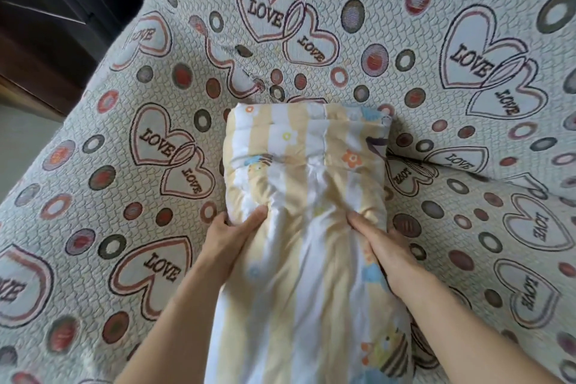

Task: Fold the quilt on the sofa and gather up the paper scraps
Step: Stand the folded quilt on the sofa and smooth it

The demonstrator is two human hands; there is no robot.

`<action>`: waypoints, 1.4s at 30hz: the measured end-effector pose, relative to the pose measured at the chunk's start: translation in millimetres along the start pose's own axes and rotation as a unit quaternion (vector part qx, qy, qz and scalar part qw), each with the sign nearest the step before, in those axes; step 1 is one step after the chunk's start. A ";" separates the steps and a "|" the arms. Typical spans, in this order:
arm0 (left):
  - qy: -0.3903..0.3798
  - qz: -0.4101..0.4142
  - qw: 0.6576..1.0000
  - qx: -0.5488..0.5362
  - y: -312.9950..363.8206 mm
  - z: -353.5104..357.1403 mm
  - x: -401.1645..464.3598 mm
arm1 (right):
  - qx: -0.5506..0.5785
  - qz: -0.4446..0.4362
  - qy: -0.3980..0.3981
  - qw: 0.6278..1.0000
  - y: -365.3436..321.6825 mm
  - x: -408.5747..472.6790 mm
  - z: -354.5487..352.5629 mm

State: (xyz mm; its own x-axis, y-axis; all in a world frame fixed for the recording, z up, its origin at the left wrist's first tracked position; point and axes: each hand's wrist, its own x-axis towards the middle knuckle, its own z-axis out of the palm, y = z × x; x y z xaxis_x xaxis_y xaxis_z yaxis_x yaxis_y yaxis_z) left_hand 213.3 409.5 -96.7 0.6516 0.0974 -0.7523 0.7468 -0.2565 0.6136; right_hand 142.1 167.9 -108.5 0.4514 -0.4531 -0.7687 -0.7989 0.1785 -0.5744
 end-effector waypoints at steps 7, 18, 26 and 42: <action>0.130 0.155 0.976 0.078 22.1 -22.9 -4.9 | 0.080 -0.076 0.121 0.986 5.7 -31.3 13.8; 0.049 0.101 0.982 0.149 -7.5 -36.8 15.8 | 0.032 -0.033 -0.039 0.998 31.0 -48.1 13.4; 0.073 0.147 0.960 0.228 8.7 -40.9 19.9 | 0.012 0.015 -0.146 0.989 18.5 -50.0 3.5; 0.075 0.473 0.725 0.495 -25.4 17.5 18.1 | -0.453 -0.532 0.102 0.708 29.4 -32.8 44.2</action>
State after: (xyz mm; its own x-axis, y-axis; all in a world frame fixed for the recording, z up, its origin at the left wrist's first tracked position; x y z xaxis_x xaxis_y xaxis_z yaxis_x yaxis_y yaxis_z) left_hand 203.8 401.0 -130.1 0.8724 -0.4882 -0.0259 -0.4573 -0.8336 0.3099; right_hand 121.4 226.6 -112.6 0.9964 -0.0434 0.0727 -0.0188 -0.9506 -0.3100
